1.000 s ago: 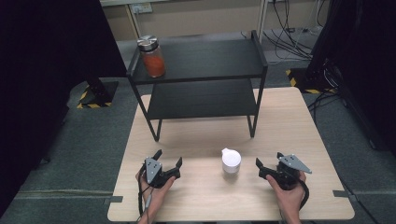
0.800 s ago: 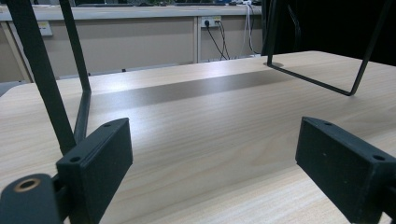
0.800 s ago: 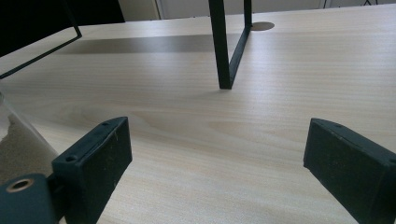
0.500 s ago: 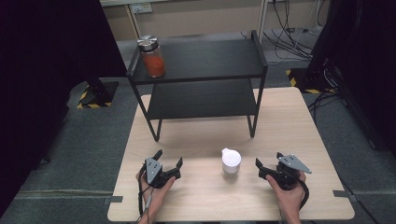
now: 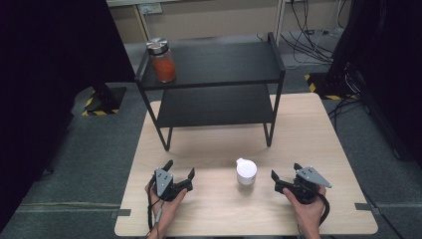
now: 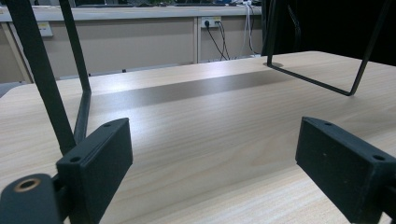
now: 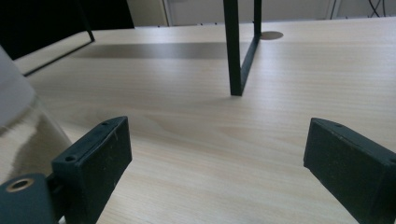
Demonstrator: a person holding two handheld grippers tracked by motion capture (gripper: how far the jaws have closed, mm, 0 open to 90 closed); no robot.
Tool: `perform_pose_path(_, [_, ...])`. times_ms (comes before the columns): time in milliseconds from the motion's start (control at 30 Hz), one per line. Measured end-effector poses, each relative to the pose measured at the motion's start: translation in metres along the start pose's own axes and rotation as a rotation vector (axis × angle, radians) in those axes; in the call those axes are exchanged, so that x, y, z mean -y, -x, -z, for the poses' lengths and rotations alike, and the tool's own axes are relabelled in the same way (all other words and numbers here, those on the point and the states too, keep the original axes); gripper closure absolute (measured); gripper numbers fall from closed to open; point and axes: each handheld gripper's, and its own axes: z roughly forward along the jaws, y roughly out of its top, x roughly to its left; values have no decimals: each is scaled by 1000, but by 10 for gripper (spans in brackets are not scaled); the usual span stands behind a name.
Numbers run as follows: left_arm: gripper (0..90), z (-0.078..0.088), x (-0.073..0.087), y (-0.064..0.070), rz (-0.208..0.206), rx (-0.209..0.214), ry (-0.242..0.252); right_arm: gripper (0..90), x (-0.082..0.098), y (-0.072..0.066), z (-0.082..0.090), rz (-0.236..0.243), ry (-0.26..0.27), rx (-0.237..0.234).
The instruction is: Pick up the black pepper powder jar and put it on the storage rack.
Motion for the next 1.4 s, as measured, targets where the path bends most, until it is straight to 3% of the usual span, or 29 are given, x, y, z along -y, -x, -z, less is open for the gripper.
perform_pose_path(300, [104,0,0,0,-2,0,-1,79,-8,-6,17,-10,82,-47])
perform_pose_path(533, [104,0,0,0,-1,0,-2,79,-15,-15,28,-6,138,-103])
perform_pose_path(700, [104,0,0,1,-5,-1,-2,81,-19,-23,32,7,172,-170])
perform_pose_path(967, [104,0,0,0,3,0,0,89,-22,-39,21,65,142,-233])
perform_pose_path(1400, [104,0,0,0,1,1,-1,141,-22,-54,-2,115,82,-259])
